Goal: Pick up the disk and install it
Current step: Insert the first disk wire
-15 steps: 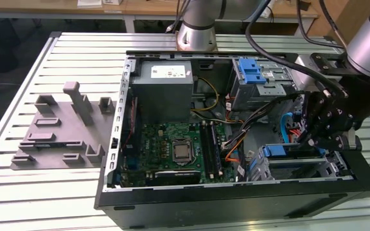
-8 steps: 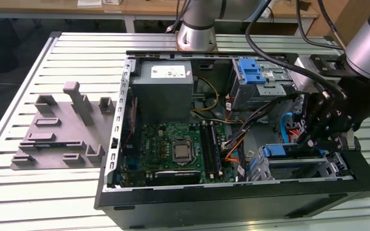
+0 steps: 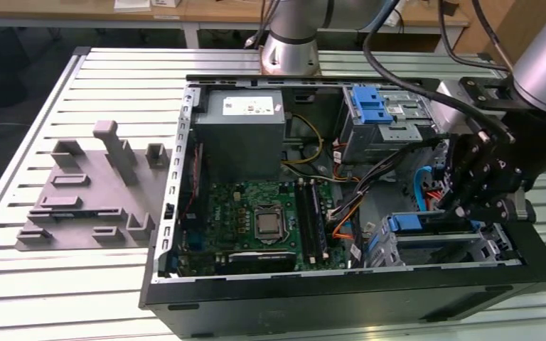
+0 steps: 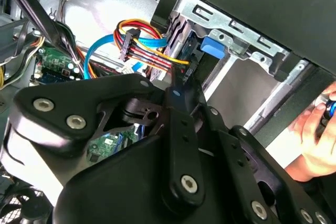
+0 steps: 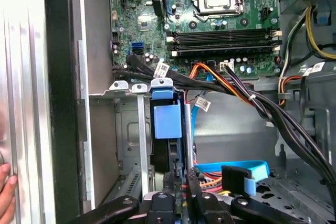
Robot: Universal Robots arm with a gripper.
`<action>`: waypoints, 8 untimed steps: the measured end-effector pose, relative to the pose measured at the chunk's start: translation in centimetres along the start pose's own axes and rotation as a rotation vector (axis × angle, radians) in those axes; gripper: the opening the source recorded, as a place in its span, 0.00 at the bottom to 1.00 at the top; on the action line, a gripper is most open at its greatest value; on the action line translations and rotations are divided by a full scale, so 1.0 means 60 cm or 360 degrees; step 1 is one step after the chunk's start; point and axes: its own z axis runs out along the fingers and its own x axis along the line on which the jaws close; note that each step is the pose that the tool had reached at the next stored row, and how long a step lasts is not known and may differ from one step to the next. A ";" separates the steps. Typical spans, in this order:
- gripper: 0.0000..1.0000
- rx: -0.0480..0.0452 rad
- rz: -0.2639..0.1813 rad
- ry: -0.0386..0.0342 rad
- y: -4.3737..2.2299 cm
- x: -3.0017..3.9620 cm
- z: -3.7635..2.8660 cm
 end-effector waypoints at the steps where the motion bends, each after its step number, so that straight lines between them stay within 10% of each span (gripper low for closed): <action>1: 0.24 0.0000 0.0000 0.0000 0.000 0.000 -0.004; 8: 0.11 0.0000 0.0000 0.0000 0.000 0.000 -0.011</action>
